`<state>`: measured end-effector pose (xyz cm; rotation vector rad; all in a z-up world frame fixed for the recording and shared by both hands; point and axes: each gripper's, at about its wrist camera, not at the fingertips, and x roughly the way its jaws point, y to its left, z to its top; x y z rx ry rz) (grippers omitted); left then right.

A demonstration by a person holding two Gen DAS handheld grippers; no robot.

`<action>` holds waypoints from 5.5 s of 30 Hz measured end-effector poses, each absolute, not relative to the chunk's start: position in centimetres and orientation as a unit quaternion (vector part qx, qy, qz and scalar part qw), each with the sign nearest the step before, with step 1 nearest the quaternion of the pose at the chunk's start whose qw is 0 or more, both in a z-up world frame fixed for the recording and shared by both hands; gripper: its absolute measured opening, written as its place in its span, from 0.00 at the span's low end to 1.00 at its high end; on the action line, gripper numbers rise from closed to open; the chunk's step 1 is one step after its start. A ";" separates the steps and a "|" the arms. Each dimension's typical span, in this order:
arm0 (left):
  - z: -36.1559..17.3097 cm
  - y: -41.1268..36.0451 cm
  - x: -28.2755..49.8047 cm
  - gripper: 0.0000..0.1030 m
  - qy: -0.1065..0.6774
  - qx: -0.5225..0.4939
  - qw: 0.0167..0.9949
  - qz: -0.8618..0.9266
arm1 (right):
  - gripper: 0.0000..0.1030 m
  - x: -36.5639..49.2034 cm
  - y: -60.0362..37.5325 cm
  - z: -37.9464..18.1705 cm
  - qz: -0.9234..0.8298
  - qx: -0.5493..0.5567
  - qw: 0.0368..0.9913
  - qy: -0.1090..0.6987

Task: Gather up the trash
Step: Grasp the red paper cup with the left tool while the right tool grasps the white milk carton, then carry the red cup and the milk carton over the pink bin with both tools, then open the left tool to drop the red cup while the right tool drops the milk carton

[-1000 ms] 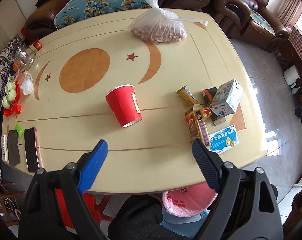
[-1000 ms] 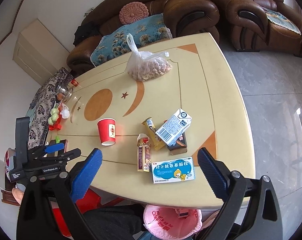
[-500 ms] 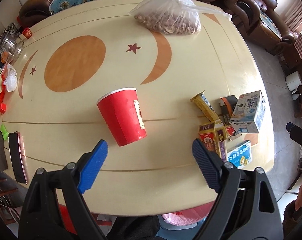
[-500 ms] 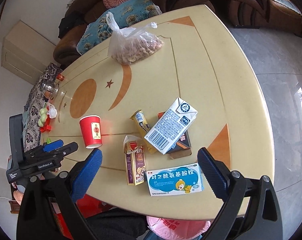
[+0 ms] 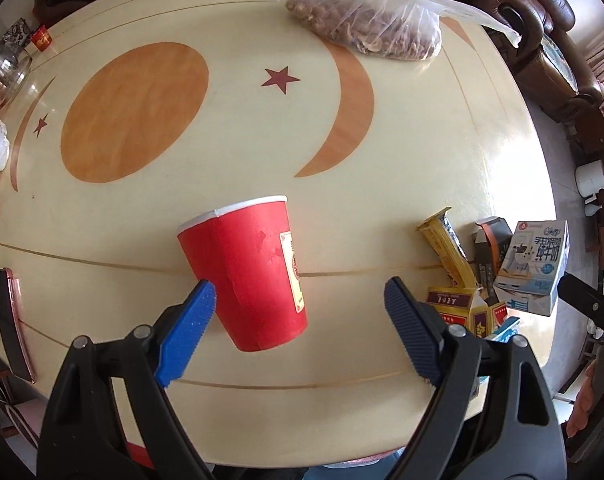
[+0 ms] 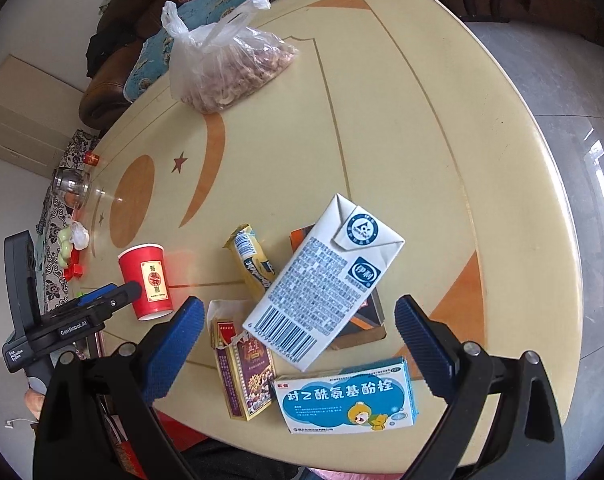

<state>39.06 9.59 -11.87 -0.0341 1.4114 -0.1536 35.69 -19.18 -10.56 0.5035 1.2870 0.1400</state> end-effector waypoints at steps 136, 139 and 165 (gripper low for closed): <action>-33.6 -0.7 8.1 0.62 0.721 0.020 0.677 -0.148 | 0.42 5.3 -17.0 -29.1 0.044 0.070 0.791 0.606; -34.9 -0.9 8.4 0.62 0.733 0.013 0.665 -0.145 | 0.42 5.7 -16.7 -30.6 0.052 0.073 0.779 0.621; -38.9 0.1 9.8 0.72 0.770 0.056 0.632 -0.072 | 0.51 7.5 -15.0 -36.9 0.070 0.072 0.717 0.690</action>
